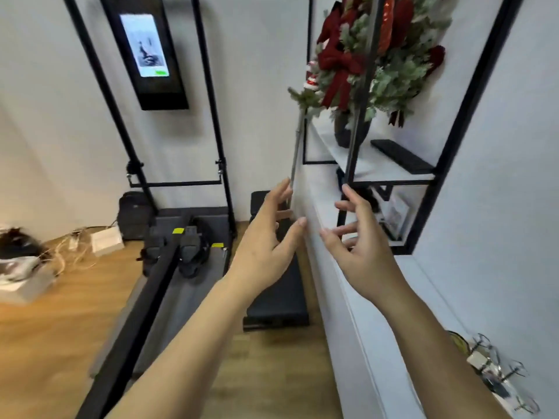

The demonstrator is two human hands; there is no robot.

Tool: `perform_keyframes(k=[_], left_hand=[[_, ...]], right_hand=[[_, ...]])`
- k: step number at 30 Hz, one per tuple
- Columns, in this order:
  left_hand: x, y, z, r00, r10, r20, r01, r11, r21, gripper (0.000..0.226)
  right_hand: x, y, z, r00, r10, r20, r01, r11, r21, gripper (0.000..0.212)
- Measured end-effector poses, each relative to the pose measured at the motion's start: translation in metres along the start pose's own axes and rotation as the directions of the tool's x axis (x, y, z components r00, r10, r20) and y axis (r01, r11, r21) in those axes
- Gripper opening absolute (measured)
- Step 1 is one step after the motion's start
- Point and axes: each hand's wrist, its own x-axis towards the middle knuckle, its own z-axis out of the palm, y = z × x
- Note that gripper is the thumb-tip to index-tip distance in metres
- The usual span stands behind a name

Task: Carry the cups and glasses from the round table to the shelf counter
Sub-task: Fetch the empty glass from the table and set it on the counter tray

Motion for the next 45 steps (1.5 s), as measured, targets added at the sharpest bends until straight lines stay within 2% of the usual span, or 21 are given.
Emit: perform_keyframes(k=[6, 12, 20, 27, 33, 37, 41, 45], left_hand=[[-0.104, 0.013, -0.122, 0.961, -0.127, -0.246, 0.152, 0.985, 0.085, 0.063], [-0.236, 0.053, -0.244, 0.892, -0.175, -0.416, 0.283, 0.935, 0.215, 0.061], [-0.449, 0.114, -0.392, 0.774, -0.205, -0.599, 0.452, 0.842, 0.295, 0.06], [-0.587, 0.161, -0.492, 0.65, -0.201, -0.733, 0.582, 0.752, 0.309, 0.064], [-0.661, 0.166, -0.553, 0.536, -0.2, -0.82, 0.656, 0.71, 0.256, 0.069], [-0.694, 0.151, -0.601, 0.47, -0.203, -0.859, 0.694, 0.686, 0.218, 0.064], [-0.716, 0.123, -0.663, 0.443, -0.214, -0.87, 0.73, 0.65, 0.212, 0.056], [-0.718, 0.08, -0.739, 0.445, -0.239, -0.863, 0.755, 0.619, 0.218, 0.055]], right_hand=[[-0.034, -0.076, 0.109, 0.972, -0.112, 0.208, 0.076, 0.982, 0.172, 0.071], [-0.113, -0.179, 0.224, 0.881, -0.255, 0.399, 0.115, 0.933, 0.342, 0.07], [-0.265, -0.328, 0.344, 0.789, -0.39, 0.475, 0.149, 0.871, 0.468, 0.07], [-0.365, -0.435, 0.421, 0.688, -0.477, 0.547, 0.167, 0.838, 0.52, 0.072], [-0.422, -0.502, 0.492, 0.552, -0.575, 0.604, 0.212, 0.797, 0.565, 0.076], [-0.438, -0.523, 0.553, 0.519, -0.585, 0.623, 0.207, 0.793, 0.573, 0.075], [-0.441, -0.545, 0.622, 0.491, -0.583, 0.647, 0.181, 0.795, 0.579, 0.076], [-0.426, -0.578, 0.702, 0.463, -0.595, 0.657, 0.196, 0.792, 0.579, 0.076]])
